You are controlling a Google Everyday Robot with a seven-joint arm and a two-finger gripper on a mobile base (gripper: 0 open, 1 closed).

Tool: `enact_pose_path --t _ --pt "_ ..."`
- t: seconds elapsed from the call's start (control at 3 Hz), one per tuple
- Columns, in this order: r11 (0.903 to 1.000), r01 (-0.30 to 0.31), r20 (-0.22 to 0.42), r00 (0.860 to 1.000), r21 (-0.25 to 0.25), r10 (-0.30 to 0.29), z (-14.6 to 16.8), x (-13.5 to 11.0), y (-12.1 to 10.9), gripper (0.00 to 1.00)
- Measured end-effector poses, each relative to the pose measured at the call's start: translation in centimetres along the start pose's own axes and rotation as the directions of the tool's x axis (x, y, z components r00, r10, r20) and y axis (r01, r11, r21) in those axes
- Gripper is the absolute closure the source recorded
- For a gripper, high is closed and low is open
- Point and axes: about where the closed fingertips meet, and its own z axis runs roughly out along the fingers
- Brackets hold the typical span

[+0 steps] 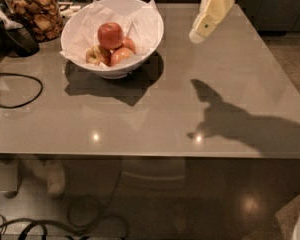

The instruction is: Pick apple from white bowl

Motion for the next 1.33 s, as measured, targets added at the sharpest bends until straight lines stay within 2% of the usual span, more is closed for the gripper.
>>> enact_pose_path --t 0.33,0.67,1.0,1.33 --pt "0.9999 0.003 0.010 1.000 0.011 -0.003 0.1 -0.4 -0.5 0.00" --pt "1.0000 0.006 0.045 0.999 -0.007 -0.005 1.3 -0.9 -0.8 0.00" --pt "0.9992 0.005 0.041 0.999 -0.040 -0.003 3.3 -1.5 -1.6 0.00" --pt "0.9958 0.057 0.025 0.998 -0.072 -0.055 6.8 -4.6 -2.7 0.00"
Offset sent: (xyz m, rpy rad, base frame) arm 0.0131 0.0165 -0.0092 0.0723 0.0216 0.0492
